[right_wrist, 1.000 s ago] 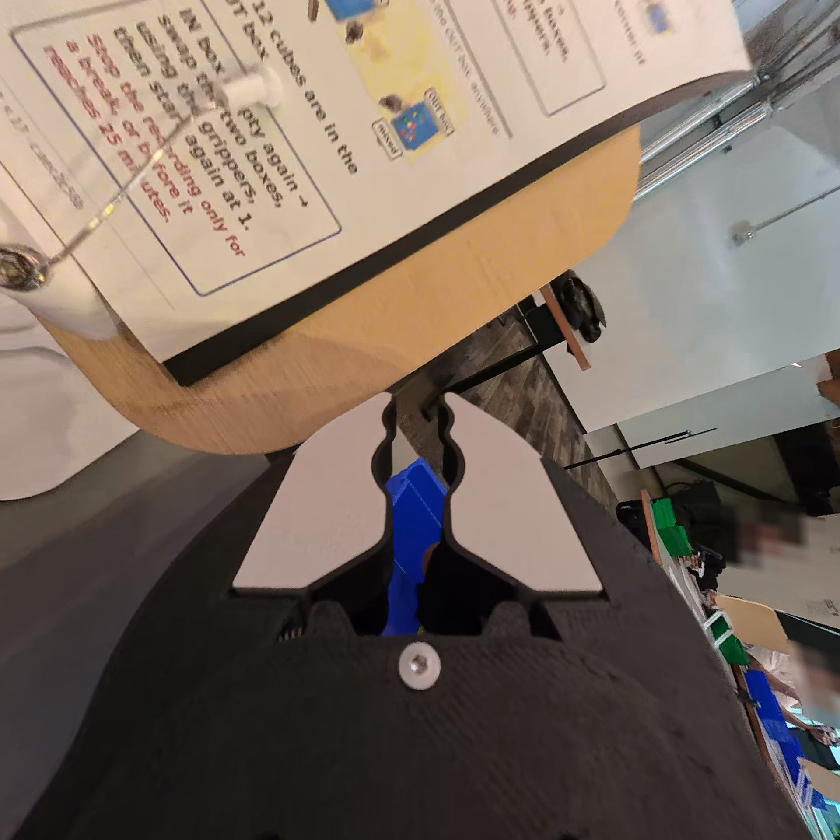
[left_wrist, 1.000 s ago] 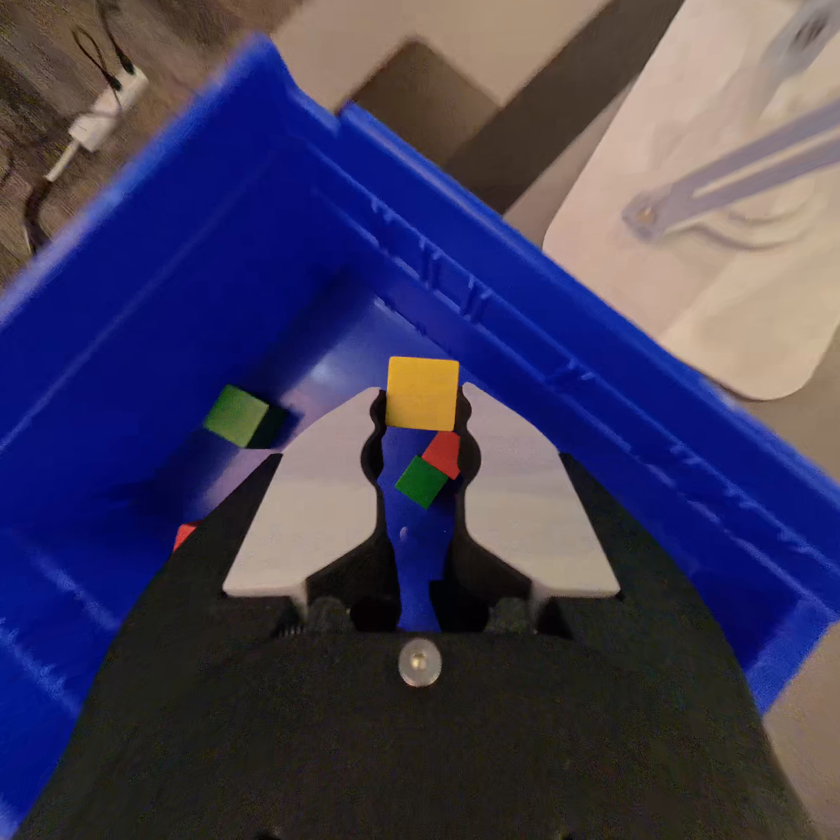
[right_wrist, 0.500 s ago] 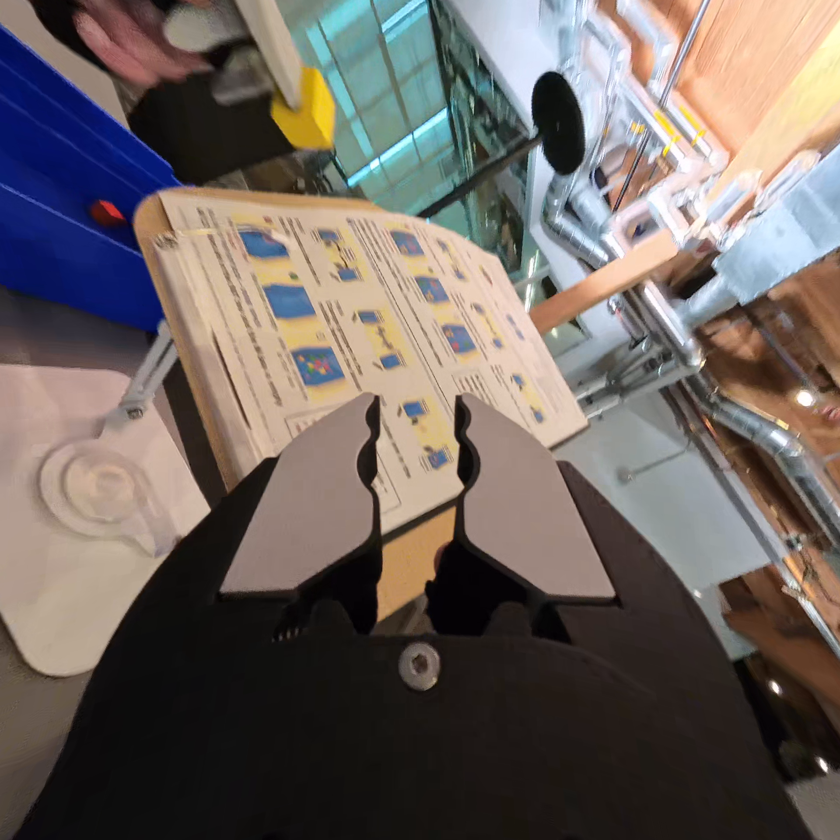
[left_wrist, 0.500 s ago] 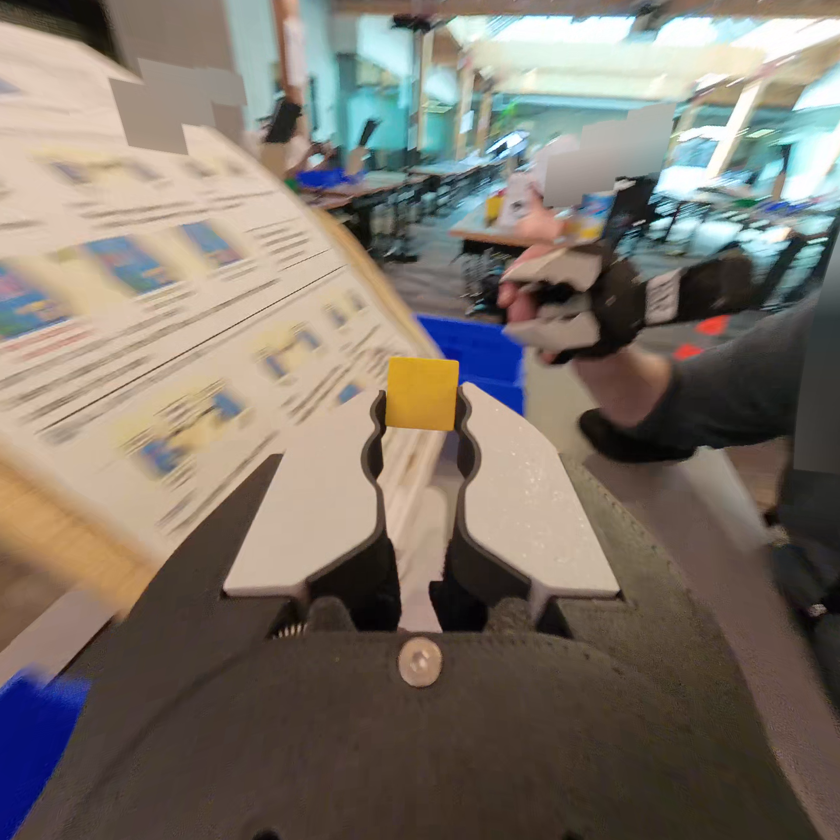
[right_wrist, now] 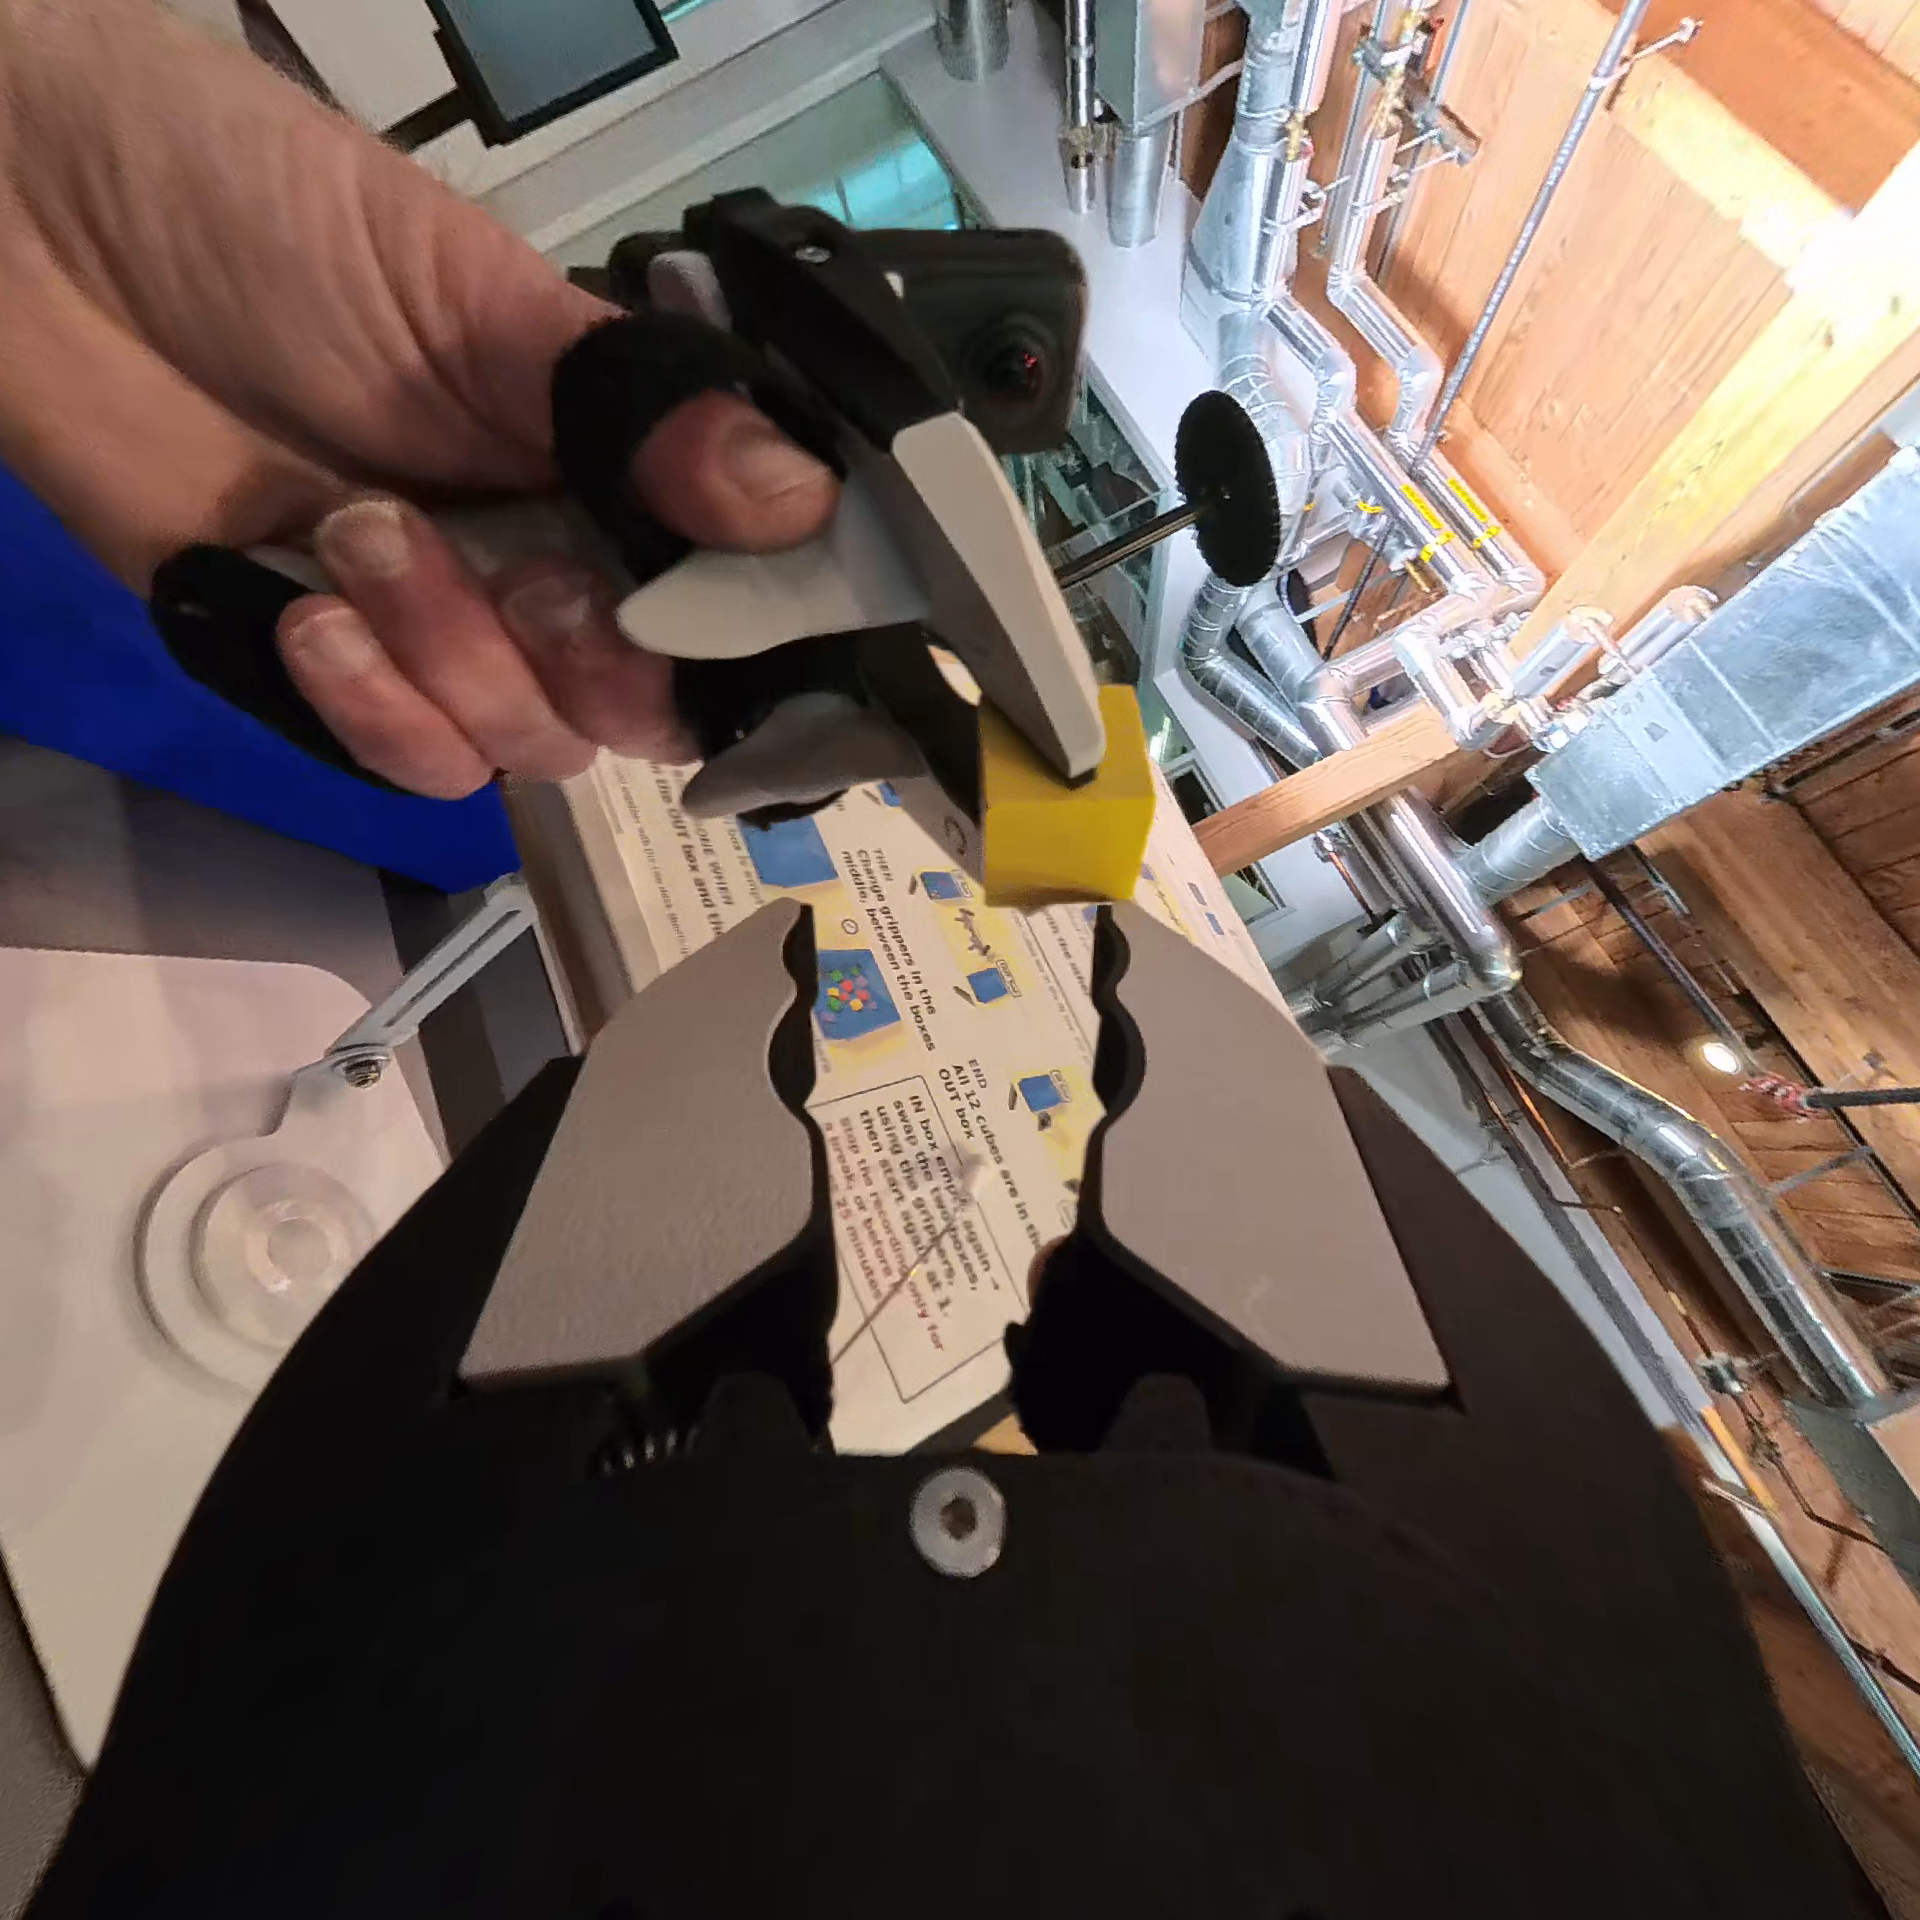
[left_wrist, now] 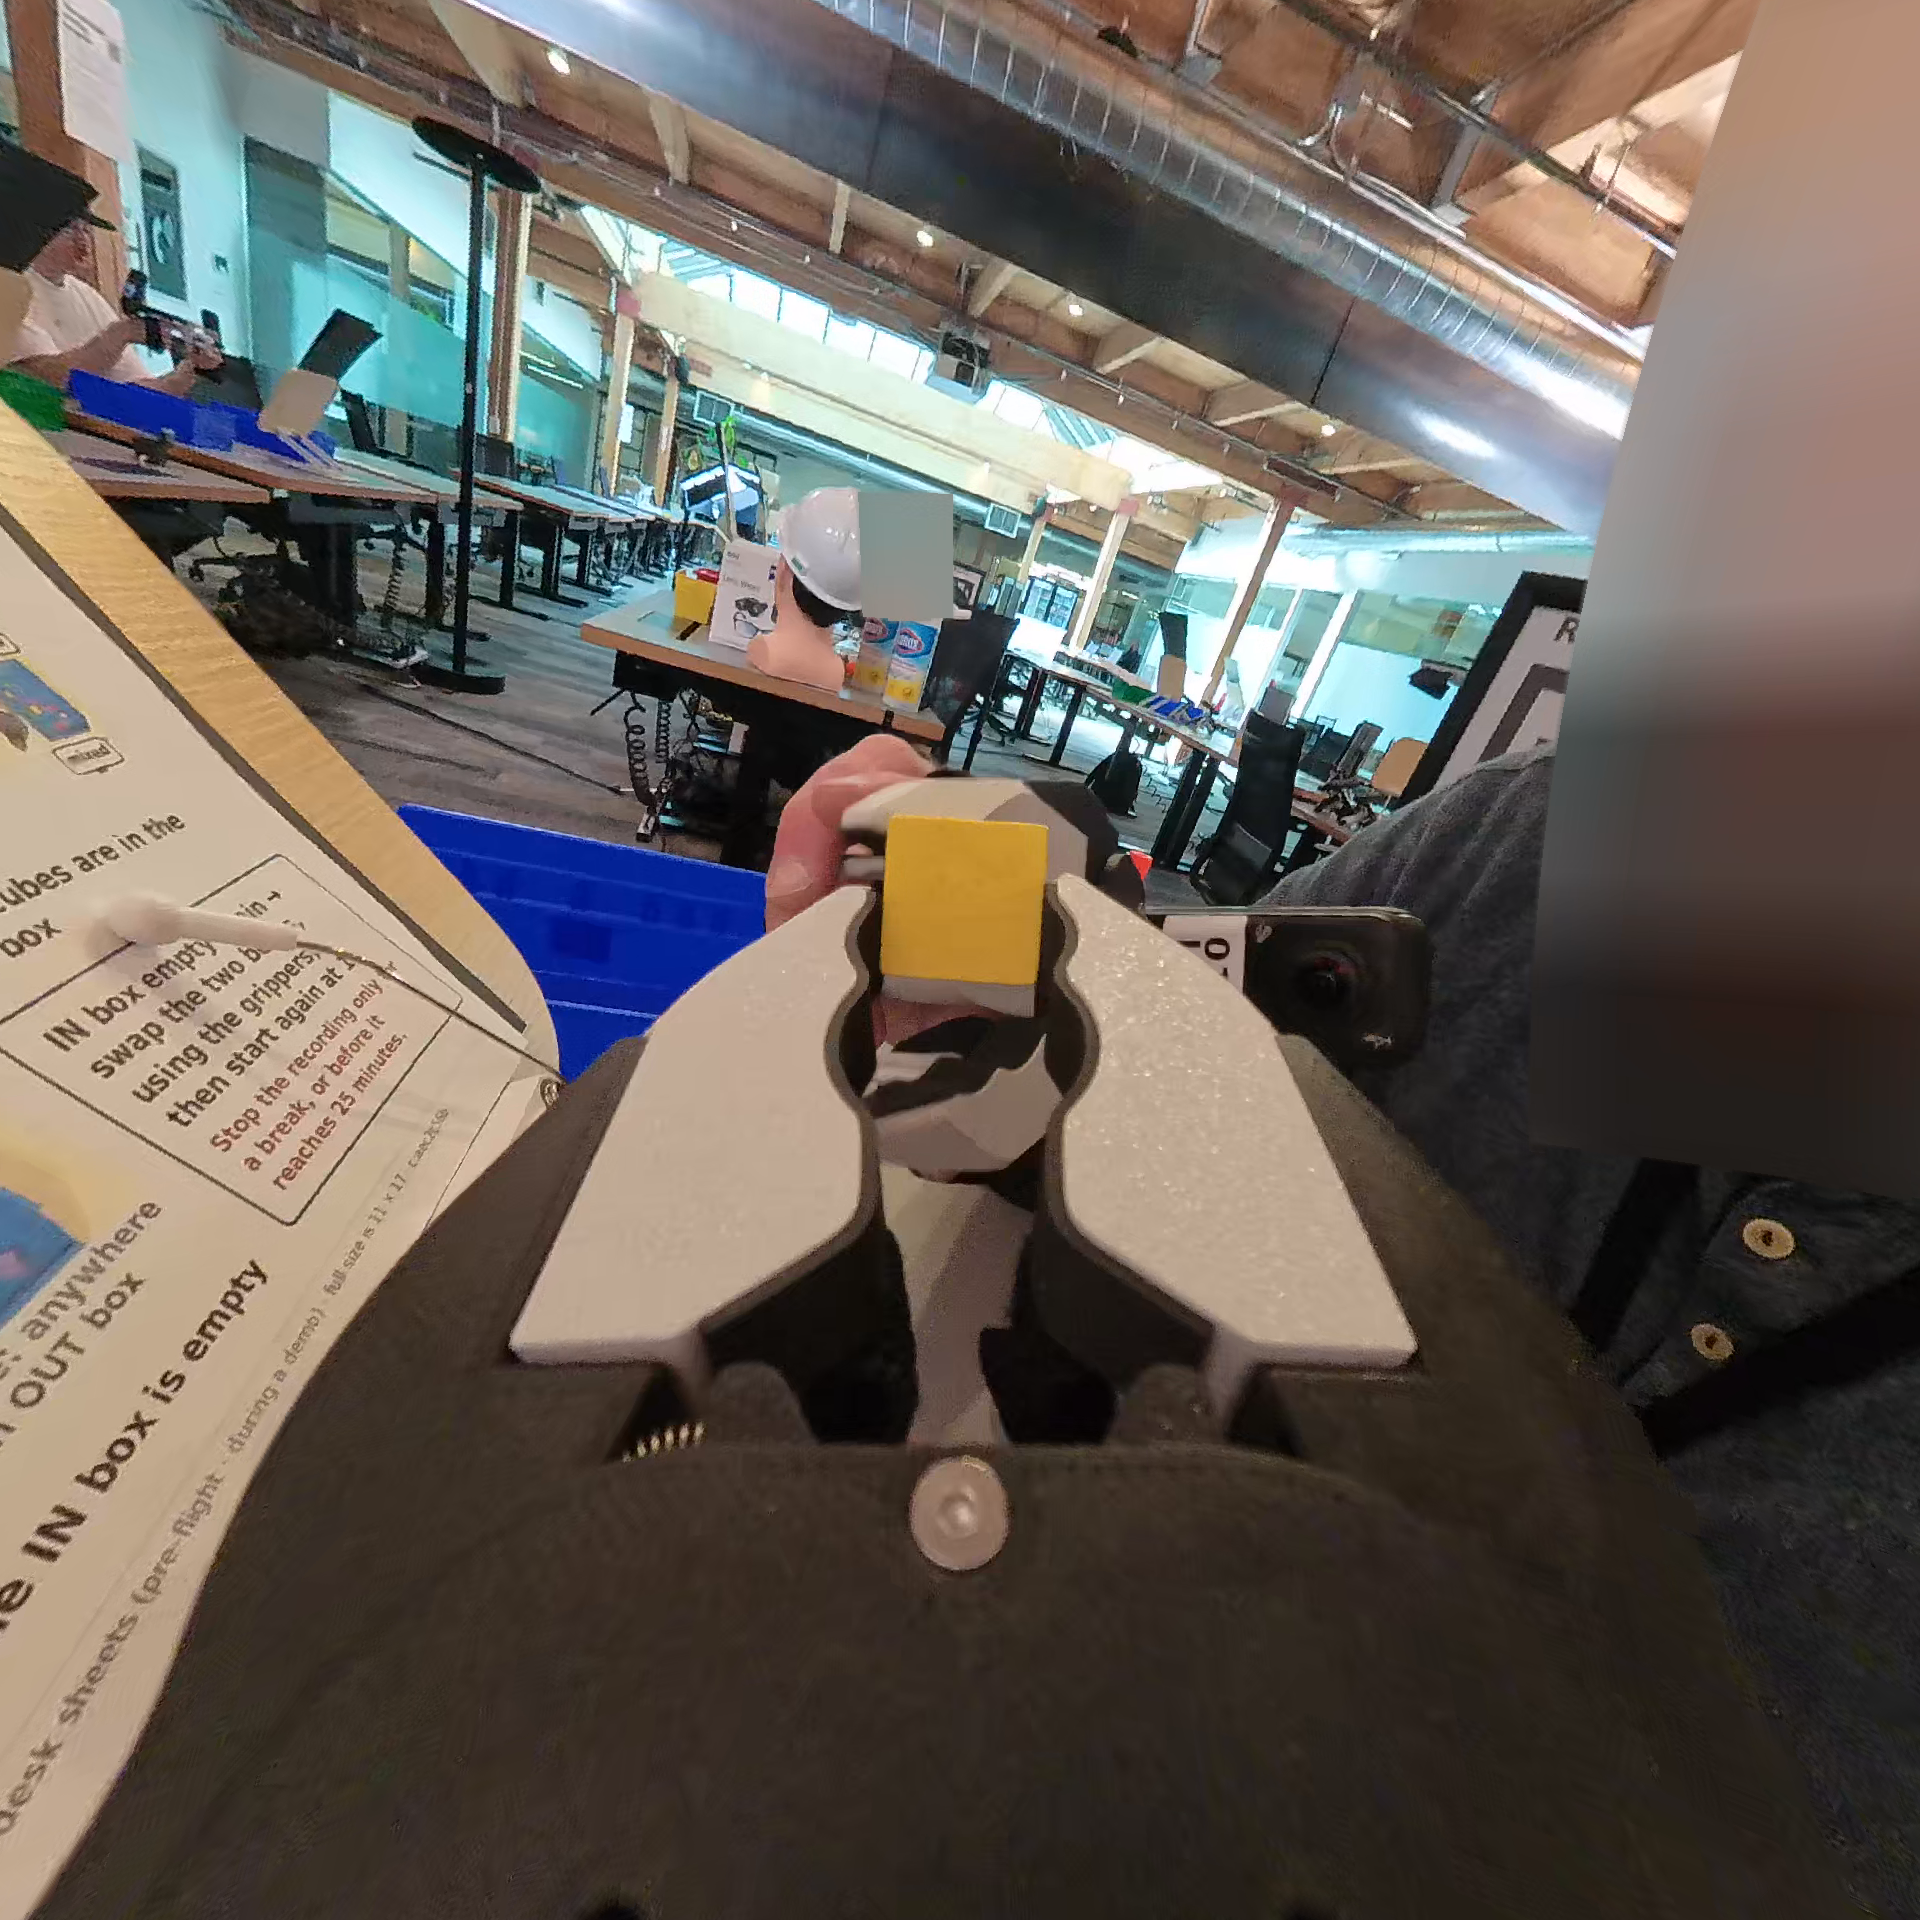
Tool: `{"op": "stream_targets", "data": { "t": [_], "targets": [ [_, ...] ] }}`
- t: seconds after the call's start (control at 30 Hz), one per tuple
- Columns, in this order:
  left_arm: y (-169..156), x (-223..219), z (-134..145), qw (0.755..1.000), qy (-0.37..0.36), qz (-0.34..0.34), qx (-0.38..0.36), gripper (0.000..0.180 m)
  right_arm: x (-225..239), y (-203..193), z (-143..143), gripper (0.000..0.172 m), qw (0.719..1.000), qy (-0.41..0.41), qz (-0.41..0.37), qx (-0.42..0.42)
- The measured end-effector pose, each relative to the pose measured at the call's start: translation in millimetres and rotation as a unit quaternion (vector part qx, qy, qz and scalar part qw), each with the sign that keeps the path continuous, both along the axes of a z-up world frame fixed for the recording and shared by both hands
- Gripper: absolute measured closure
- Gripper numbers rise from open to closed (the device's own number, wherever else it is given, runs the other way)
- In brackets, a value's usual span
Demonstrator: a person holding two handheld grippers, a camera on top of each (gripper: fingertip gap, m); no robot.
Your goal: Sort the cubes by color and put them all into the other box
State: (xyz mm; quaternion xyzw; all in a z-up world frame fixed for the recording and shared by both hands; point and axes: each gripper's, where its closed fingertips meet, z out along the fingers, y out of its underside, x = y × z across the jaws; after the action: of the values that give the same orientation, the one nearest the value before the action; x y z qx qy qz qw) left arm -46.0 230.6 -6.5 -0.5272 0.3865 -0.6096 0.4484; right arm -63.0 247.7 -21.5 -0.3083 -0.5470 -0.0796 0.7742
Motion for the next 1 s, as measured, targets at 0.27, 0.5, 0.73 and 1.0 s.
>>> {"op": "stream_targets", "data": {
  "t": [0.27, 0.5, 0.73, 1.0],
  "targets": [
    [-1.6, 9.8, -10.2, 1.0, 0.013, -0.01, -0.012, 0.152, 4.5, -5.1, 11.2, 0.129, 0.999, 0.025, -0.006, 0.038],
    [-1.9, 15.4, -17.1, 0.999, 0.013, -0.03, -0.041, 0.152, 4.6, -5.2, 8.2, 0.142, 0.999, 0.016, -0.004, 0.033],
    [13.0, -8.9, -1.6, 0.999, -0.008, 0.031, -0.024, 0.167, 29.7, 16.0, 24.1, 0.142, 0.997, 0.02, -0.05, 0.048],
    [11.2, -19.6, 6.2, 0.993, 0.042, 0.094, 0.056, 0.18, 165.1, 134.4, 31.4, 0.143, 0.961, 0.0, -0.272, -0.05]
  ]
}}
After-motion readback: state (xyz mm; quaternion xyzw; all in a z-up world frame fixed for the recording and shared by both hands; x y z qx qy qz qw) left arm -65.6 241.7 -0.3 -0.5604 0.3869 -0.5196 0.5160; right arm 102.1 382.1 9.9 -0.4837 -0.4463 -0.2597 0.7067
